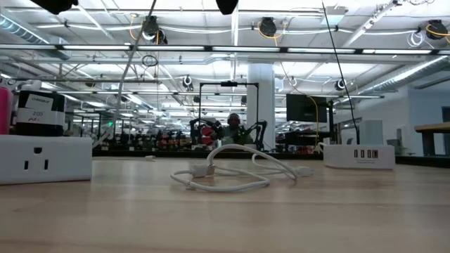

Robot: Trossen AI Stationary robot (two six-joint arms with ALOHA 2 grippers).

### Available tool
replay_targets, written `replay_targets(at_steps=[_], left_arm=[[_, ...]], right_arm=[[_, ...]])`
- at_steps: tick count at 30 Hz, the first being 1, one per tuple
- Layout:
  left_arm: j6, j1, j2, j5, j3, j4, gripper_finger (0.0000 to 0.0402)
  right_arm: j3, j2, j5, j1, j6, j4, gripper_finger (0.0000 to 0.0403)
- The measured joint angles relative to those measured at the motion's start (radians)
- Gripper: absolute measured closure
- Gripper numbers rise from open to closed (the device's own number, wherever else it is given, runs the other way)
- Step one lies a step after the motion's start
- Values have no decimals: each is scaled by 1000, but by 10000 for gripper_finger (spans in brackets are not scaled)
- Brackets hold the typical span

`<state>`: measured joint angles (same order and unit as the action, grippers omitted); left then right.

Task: Insert USB
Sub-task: Insert the top right white cable charger into the black adapter charger

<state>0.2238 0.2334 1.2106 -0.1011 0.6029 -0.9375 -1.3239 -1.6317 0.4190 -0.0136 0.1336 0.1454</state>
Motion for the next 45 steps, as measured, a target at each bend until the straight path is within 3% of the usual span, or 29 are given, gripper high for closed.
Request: replay_targets(at_steps=[8,14,19,25,31,35,45], left_arm=[[67,35,-2,-254,0,52,398],[81,63,-10,-406,0,63,399],[73,81,-10,-531,0,63,399],[73,84,-10,-567,0,65,399],[72,83,-10,-589,0,88,399],[72,83,-9,-592,0,90,400],[72,82,-9,-597,0,95,400]], right_arm=[[1,36,-48,-40,-63,-140,391],[2,83,-236,-66,-128,-354,351],[2,68,-388,-28,-103,-313,303],[3,-2,-681,90,-102,-161,262],[3,-46,-945,179,-119,-14,255],[3,-68,-996,193,-107,61,261],[2,-143,-1006,190,-93,168,301]])
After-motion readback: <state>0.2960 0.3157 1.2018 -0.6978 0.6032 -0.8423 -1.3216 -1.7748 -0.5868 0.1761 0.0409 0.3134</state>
